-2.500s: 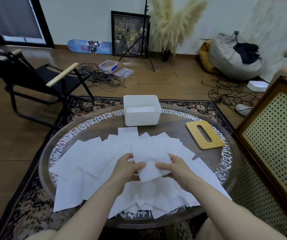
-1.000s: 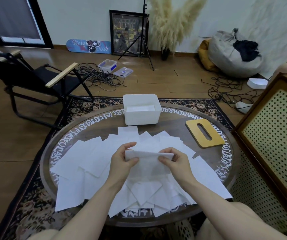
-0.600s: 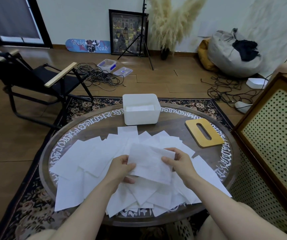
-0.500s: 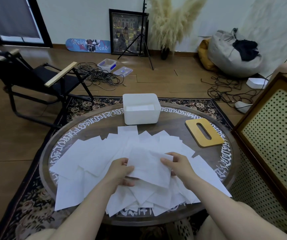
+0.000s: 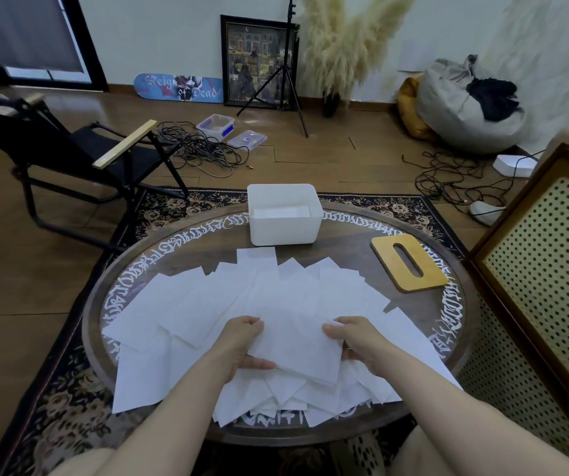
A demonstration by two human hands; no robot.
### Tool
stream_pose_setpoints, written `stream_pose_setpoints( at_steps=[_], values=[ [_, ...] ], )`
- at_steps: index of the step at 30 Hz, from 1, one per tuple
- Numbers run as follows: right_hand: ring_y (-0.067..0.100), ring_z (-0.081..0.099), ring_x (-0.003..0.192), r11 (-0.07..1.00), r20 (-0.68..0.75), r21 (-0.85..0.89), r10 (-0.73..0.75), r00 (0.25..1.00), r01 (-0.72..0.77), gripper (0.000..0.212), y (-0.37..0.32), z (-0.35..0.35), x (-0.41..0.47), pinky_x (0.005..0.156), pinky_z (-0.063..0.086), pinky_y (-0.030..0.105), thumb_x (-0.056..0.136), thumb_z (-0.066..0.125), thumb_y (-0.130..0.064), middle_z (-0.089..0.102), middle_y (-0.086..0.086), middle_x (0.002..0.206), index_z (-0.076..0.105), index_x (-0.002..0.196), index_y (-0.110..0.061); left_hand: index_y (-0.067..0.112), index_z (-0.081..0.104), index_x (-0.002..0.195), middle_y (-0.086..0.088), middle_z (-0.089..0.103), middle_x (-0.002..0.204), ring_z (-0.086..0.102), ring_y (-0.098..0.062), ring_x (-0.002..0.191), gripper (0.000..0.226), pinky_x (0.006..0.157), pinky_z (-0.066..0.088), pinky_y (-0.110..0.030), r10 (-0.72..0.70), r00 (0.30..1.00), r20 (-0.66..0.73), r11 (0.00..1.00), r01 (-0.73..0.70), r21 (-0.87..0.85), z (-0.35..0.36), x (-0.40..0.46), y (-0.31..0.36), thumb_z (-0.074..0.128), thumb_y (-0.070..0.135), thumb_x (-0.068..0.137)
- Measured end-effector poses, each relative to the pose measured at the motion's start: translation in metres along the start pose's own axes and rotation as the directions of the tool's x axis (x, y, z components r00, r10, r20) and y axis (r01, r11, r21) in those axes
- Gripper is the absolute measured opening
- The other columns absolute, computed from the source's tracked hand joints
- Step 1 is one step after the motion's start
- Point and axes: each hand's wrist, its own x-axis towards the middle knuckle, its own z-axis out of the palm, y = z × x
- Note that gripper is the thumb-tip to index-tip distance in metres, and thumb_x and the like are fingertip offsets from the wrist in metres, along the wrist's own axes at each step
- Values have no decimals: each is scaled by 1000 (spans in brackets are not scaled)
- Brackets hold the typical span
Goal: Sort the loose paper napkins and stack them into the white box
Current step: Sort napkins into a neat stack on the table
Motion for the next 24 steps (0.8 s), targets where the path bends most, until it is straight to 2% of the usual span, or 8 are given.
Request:
stream_pose_setpoints(
  at_steps=[4,7,11,13,16,18,21,24],
  values=[
    [22,66,86,1000,7,-18,-19,1000,19,8,0,2,-1,76,56,35,92,62,-15,69,8,96,67,91,-9,0,62,101,-18,61,114,63,-30,89,10,54,60,-41,51,998,24,998,-51,32,-1,-2,-3,56,2,92],
    [24,66,92,995,-31,38,-92,995,93,10,-1,1,-1,85,55,42,88,66,-13,68,10,102,65,98,-12,0,64,94,-17,63,105,63,-30,88,15,53,59,-36,188,982,-6,981,-187,60,0,-2,-5,53,-8,87],
    [26,66,98,951,-27,186,-248,968,249,47,-4,-3,0,90,52,41,80,74,-6,67,10,105,55,118,-26,4,65,91,-11,66,91,64,-26,82,21,64,60,-34,363,929,-67,926,-368,-87,1,1,2,50,-10,89],
    [25,66,93,946,9,136,-300,954,296,42,-3,-1,-3,83,54,37,78,73,2,68,10,103,61,113,-18,9,65,89,-6,68,87,64,-22,81,23,72,56,-31,406,911,-70,909,-410,-74,1,2,2,51,-10,90],
    [14,62,75,897,-26,-33,-442,897,441,19,1,5,-5,68,50,28,79,67,6,68,-1,83,68,88,-11,14,66,89,-3,70,89,64,-20,82,28,75,51,-31,483,874,-46,875,-482,40,2,2,-4,54,-11,86],
    [6,56,70,838,-57,-107,-543,838,535,22,0,10,-5,65,43,20,80,65,7,66,-12,74,68,78,-14,15,67,94,-4,72,94,66,-20,86,31,78,52,-32,514,856,-49,857,-513,42,3,2,-5,56,-12,84],
    [2,56,72,799,-58,-164,-593,803,578,22,3,15,-4,64,40,14,80,64,6,65,-13,78,66,81,-15,16,65,93,-1,70,93,65,-16,84,32,75,52,-27,524,849,-67,852,-521,55,2,2,-8,56,-13,83],
    [9,59,84,838,-50,-192,-527,848,510,24,14,15,3,67,44,15,79,64,7,65,-12,87,64,88,-16,14,63,90,2,65,91,58,-11,82,34,66,47,-19,532,845,-48,842,-523,132,0,3,-14,52,-17,81]
  ],
)
